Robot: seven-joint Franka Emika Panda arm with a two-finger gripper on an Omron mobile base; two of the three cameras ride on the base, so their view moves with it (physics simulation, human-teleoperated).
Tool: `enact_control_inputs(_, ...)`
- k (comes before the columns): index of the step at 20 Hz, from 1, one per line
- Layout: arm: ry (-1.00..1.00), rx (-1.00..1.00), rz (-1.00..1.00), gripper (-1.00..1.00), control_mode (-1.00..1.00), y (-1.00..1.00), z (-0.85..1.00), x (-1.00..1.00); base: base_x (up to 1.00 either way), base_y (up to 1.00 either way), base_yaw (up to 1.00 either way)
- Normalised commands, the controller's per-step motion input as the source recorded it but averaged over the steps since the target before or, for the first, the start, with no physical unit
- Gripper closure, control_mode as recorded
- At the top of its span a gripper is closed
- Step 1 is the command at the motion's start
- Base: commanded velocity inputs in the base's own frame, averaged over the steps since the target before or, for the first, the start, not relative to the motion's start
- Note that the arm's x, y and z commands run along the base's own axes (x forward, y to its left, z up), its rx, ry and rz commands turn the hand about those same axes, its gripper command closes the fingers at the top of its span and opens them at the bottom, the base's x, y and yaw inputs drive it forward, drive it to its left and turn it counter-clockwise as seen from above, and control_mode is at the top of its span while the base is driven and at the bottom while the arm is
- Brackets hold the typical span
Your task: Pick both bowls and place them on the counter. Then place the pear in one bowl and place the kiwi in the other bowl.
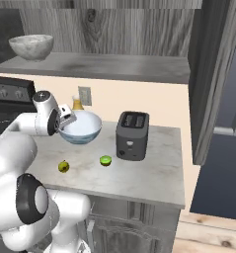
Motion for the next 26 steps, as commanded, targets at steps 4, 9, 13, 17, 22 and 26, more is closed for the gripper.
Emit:
enact_control_inputs(4, 0.10, -0.02, 0.00, 1.00, -1.00, 0.02, -0.37, 0.14, 0.00, 0.00, 0.00)
enact_control_inputs(9, 0.08, 0.00, 0.00, 1.00, -1.00, 0.08, -0.41, 0.41, 0.00, 0.00, 0.00)
enact_control_inputs(13, 0.03, 0.00, 0.00, 1.00, -1.00, 0.18, -0.48, 0.49, 0.00, 0.00, 0.00)
enact_control_inputs(17, 0.00, 0.00, 0.00, 1.00, -1.00, 0.17, -0.50, 0.44, 0.00, 0.00, 0.00)
enact_control_inputs(22, 0.00, 0.00, 0.00, 1.00, -1.00, 0.17, -0.52, 0.34, 0.00, 0.00, 0.00)
enact_control_inputs(26, 0.00, 0.00, 0.00, 1.00, -1.00, 0.01, -0.22, 0.10, 0.00, 0.00, 0.00)
